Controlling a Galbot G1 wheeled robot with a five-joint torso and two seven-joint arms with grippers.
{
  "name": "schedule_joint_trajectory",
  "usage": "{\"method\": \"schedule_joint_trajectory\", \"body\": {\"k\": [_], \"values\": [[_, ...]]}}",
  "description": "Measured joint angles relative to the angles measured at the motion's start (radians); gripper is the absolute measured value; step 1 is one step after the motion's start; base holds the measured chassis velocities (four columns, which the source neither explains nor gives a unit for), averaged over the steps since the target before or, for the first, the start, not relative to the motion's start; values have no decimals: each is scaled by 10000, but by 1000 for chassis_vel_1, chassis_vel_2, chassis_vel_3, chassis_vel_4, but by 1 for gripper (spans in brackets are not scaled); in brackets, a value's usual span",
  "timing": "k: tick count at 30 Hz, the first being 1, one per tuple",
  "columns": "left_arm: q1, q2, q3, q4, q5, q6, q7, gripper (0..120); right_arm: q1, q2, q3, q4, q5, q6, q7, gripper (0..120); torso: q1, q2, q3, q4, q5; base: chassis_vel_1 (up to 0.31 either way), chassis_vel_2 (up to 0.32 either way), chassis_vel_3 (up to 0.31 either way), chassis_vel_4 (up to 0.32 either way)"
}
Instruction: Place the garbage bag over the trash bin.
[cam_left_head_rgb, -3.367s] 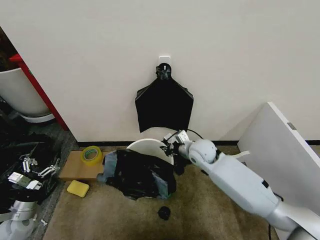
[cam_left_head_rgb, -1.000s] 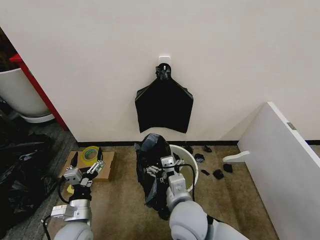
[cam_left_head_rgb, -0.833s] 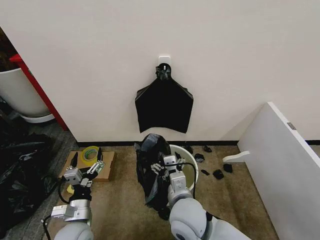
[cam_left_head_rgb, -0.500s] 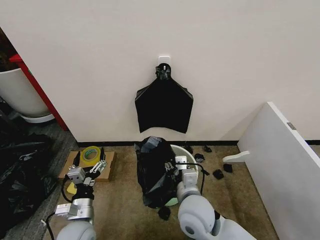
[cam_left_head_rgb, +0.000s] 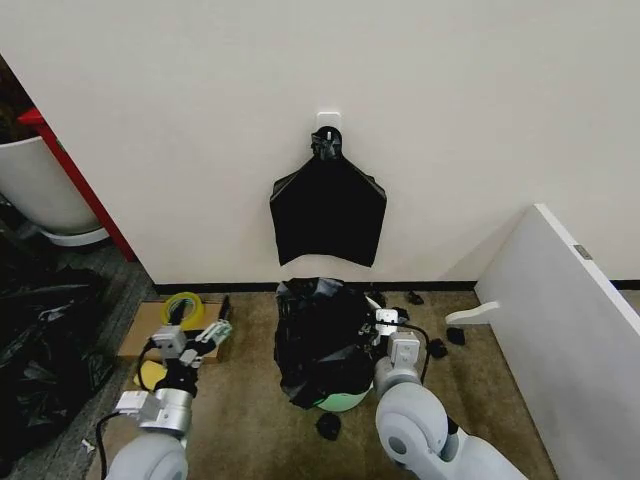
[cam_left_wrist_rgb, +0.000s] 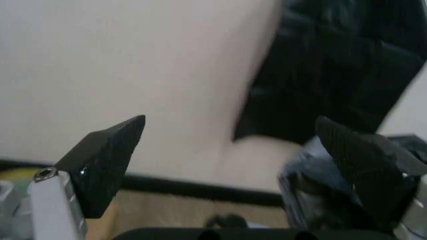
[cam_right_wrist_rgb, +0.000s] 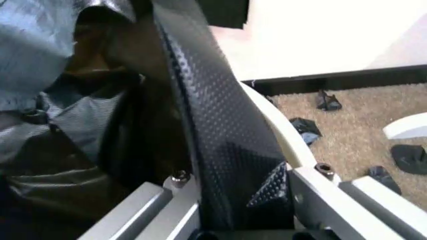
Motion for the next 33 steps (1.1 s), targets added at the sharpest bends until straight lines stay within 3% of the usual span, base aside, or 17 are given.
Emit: {"method": "schedule_joint_trajectory", "body": {"k": [14, 26, 33], "values": [[-980, 224, 1764, 109, -244, 1918, -1198, 100, 280, 181, -1026, -125, 272, 27, -141, 0, -1, 0, 0, 7, 1, 0, 0, 0, 0], [-2624, 251, 3281, -241, -1324, 3953, -2415, 100, 324, 209, -819, -202, 447, 3, -99, 0, 0, 0, 0, 3, 2, 0, 0, 0, 0], [-3480, -84, 3957, -135, -1617, 5002, -3445, 100, 313, 249, -825, -197, 446, -32, -99, 0, 0, 0, 0, 3, 1, 0, 0, 0, 0]]}}
